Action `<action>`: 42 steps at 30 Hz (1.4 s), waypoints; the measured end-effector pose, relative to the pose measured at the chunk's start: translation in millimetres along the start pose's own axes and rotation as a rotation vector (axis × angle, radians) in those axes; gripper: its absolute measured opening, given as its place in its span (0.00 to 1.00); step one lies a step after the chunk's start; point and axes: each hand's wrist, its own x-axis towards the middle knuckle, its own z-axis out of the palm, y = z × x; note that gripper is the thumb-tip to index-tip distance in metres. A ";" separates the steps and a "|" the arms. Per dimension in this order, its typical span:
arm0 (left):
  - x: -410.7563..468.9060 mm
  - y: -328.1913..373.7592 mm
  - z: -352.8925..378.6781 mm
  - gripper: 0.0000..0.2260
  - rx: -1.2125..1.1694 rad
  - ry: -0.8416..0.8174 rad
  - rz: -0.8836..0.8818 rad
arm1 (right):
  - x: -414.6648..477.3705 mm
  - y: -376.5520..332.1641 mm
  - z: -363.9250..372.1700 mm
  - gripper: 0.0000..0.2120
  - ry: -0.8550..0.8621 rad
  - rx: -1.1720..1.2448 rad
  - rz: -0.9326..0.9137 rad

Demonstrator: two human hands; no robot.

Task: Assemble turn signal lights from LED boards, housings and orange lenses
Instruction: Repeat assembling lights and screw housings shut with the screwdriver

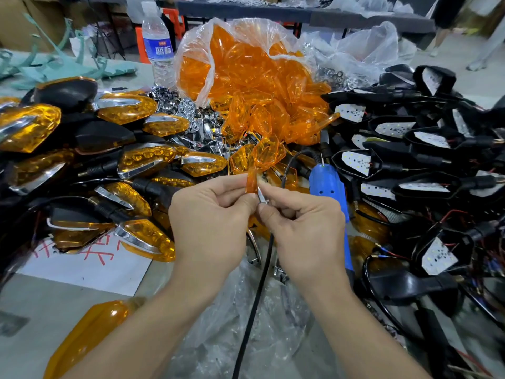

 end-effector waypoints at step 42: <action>9.7 -3.5 -12.8 0.14 -0.140 -0.145 -0.180 | 17.2 -2.5 -25.7 0.15 -0.438 -0.170 0.082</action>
